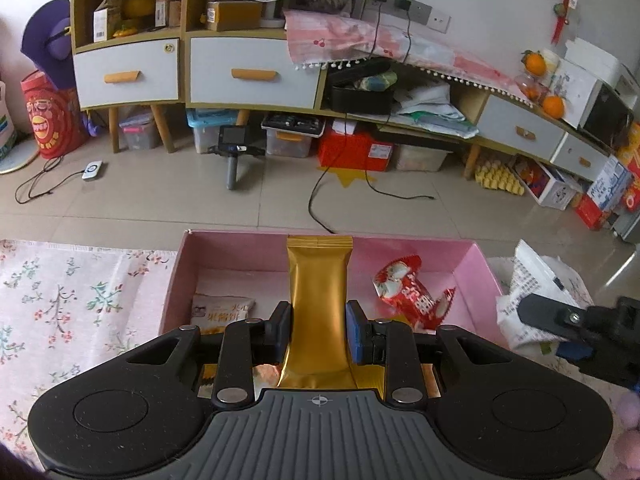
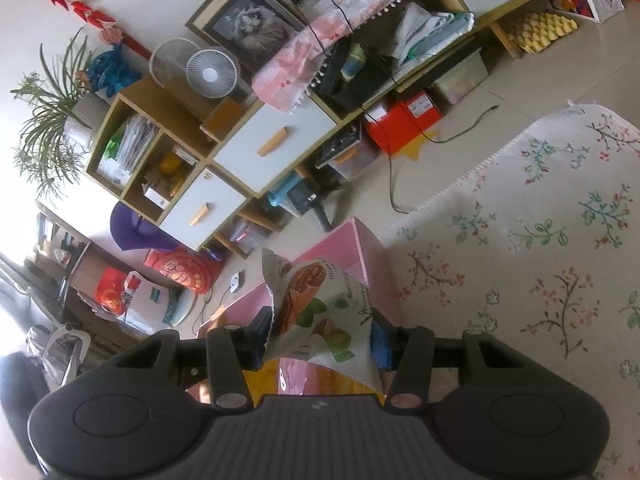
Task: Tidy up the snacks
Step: 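Carry the gold bar and white pastry pack into the pink box, open both grippers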
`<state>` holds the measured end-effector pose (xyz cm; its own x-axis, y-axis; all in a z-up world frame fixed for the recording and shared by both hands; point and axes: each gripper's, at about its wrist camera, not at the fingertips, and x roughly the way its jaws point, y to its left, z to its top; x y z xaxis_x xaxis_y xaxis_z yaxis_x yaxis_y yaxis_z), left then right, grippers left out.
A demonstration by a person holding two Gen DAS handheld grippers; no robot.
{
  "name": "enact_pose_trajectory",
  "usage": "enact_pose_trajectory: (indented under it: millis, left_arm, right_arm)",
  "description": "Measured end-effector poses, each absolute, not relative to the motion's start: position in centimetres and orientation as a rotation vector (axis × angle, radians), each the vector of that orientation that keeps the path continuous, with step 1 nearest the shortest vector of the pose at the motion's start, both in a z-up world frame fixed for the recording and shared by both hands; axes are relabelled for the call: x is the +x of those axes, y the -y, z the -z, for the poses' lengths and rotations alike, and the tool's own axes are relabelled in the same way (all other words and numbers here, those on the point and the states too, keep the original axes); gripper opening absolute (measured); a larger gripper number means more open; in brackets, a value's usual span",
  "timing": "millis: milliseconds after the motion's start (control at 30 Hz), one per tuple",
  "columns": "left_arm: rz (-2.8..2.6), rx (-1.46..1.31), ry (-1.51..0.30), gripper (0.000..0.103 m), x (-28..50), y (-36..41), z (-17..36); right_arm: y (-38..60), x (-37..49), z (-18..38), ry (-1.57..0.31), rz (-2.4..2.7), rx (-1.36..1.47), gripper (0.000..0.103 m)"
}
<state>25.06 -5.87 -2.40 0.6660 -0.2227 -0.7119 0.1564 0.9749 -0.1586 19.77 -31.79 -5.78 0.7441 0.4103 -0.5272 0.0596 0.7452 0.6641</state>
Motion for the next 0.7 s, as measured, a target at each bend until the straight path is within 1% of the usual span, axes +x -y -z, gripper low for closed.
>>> enact_pose_trajectory:
  millis: [100,167,200,233,267,333,400,533,600,700]
  left_arm:
    - [0.198,-0.108,-0.817,0.026,25.5,5.9,2.9]
    - [0.189,-0.097,-0.800,0.030,25.4,5.9,3.1]
    - [0.188,-0.085,-0.789,0.031,25.4,5.9,3.1]
    - [0.189,-0.073,-0.792,0.039,25.4,6.0,3.1]
    - [0.189,-0.065,-0.799,0.050,25.4,6.0,3.1]
    - [0.183,-0.058,-0.789,0.057,25.0,5.9,2.9]
    - [0.187,-0.056,-0.785,0.059,24.5,5.7,2.5]
    - [0.197,-0.063,-0.799,0.069,23.4,5.4,1.6]
    - [0.206,-0.057,-0.805,0.071,22.7,5.4,1.2]
    - [0.222,-0.052,-0.807,0.074,21.4,5.5,0.5]
  right_arm:
    - [31.6,19.8,5.6,-0.704,-0.220,0.696,0.036]
    - [31.6,19.8,5.5,-0.689,-0.227,0.699,0.038]
    - [31.7,19.8,5.4,-0.682,-0.226,0.706,0.044]
    - [31.8,19.8,5.3,-0.677,-0.225,0.716,0.055]
    - [31.9,19.8,5.2,-0.672,-0.225,0.725,0.059]
    - [32.2,19.8,5.0,-0.663,-0.230,0.735,0.059]
    - [32.3,19.7,4.7,-0.659,-0.224,0.739,0.059]
    - [32.3,19.2,4.1,-0.664,-0.212,0.747,0.060]
    - [32.1,18.7,3.6,-0.671,-0.206,0.735,0.061]
    - [31.5,17.7,2.2,-0.676,-0.206,0.687,0.066]
